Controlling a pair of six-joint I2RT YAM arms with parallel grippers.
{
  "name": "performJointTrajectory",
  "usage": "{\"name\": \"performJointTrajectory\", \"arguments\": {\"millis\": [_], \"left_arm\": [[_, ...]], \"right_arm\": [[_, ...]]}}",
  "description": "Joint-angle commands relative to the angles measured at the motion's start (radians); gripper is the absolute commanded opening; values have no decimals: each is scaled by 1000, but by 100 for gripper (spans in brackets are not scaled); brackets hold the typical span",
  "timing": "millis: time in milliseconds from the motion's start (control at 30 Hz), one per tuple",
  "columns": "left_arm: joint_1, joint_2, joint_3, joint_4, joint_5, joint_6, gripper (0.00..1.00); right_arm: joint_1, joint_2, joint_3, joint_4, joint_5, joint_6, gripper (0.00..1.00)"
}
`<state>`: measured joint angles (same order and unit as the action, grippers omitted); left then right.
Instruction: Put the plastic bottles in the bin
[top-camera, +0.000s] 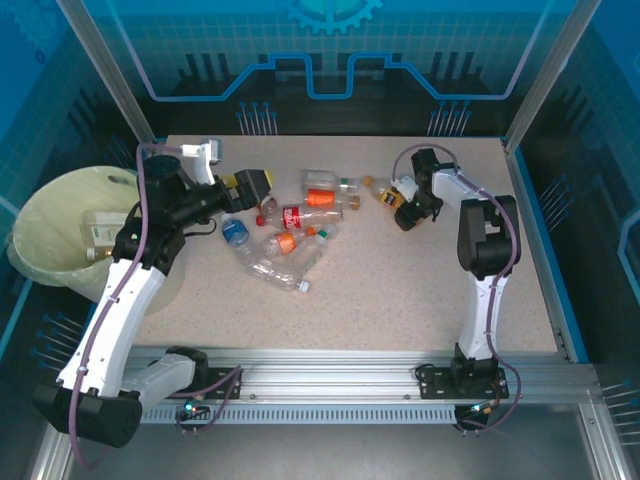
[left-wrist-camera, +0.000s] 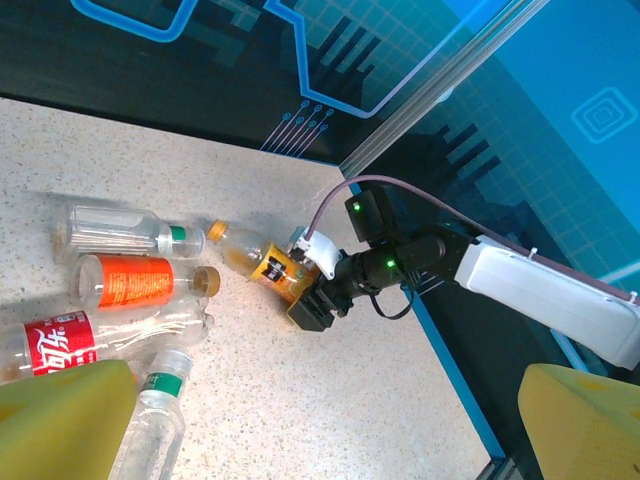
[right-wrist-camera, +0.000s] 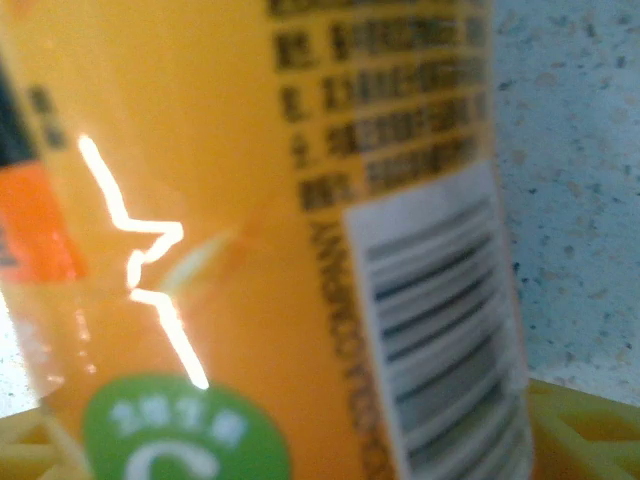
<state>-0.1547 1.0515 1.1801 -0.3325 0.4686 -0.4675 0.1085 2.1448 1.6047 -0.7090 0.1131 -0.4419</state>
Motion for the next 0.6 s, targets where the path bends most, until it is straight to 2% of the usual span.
{"name": "performJointTrajectory", "arguments": {"millis": [0, 133, 333, 567], "left_arm": [[-8, -3, -14, 5, 11, 22, 99], [-8, 0, -14, 1, 20, 24, 99], [-8, -2, -23, -7, 29, 26, 99], [-9, -9, -59, 11, 43, 31, 99]], "right_arm": [[-10, -43, -54, 38, 6, 56, 72], [-7, -104, -111, 71, 1, 102, 66], [8, -237, -237, 143, -19, 202, 62], [51, -479, -436, 256, -94, 390, 58]]}}
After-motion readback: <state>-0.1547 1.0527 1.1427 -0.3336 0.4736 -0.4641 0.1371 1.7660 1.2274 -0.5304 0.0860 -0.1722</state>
